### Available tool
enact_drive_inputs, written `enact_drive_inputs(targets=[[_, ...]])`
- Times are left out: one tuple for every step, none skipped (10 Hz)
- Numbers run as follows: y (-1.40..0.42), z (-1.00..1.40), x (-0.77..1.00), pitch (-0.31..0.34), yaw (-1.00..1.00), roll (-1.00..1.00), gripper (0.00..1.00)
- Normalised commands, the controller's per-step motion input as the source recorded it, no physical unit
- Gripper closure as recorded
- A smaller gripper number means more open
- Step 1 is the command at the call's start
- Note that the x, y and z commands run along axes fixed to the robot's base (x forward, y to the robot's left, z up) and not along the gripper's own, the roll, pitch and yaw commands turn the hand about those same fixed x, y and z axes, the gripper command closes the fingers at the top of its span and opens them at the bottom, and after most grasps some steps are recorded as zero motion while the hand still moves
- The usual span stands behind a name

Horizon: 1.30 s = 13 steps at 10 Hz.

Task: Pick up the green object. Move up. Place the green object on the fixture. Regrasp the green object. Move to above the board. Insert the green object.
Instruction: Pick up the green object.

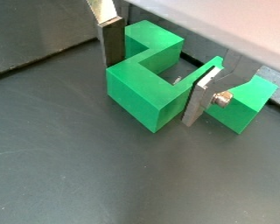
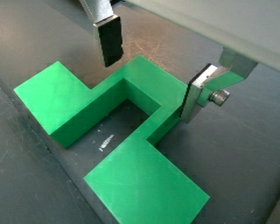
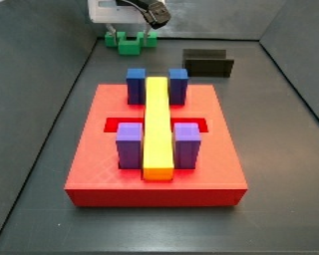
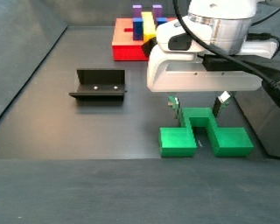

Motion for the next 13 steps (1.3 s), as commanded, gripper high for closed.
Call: enact_drive_inputs(targets=[[0.02, -0.16, 0.00, -0.179, 0.00, -0.25, 0.00], [0.03, -0.21, 0.00, -0.186, 0.00, -0.22, 0.00], [0.04, -0.21, -0.01, -0.193, 0.00, -0.22, 0.00], [0.06, -0.19, -0.03, -0.197, 0.00, -0.26, 0.00], [0.08, -0.16, -0.04, -0.194, 0.00, -0.28, 0.00], [0.07, -0.15, -0.03, -0.196, 0.00, -0.27, 0.00], [0.04, -0.15, 0.00, -0.196, 0.00, -0.27, 0.00], [0.00, -0.17, 0.00, -0.197, 0.00, -0.25, 0.00], [0.00, -0.19, 0.00, -0.189, 0.00, -0.20, 0.00], [0.00, -0.15, -0.01, -0.156, 0.00, -0.16, 0.00], [0.04, -0.12, -0.05, -0.127, 0.00, -0.13, 0.00], [0.00, -0.18, 0.00, -0.143, 0.00, -0.12, 0.00], [0.00, -0.22, 0.00, -0.147, 0.00, -0.09, 0.00]])
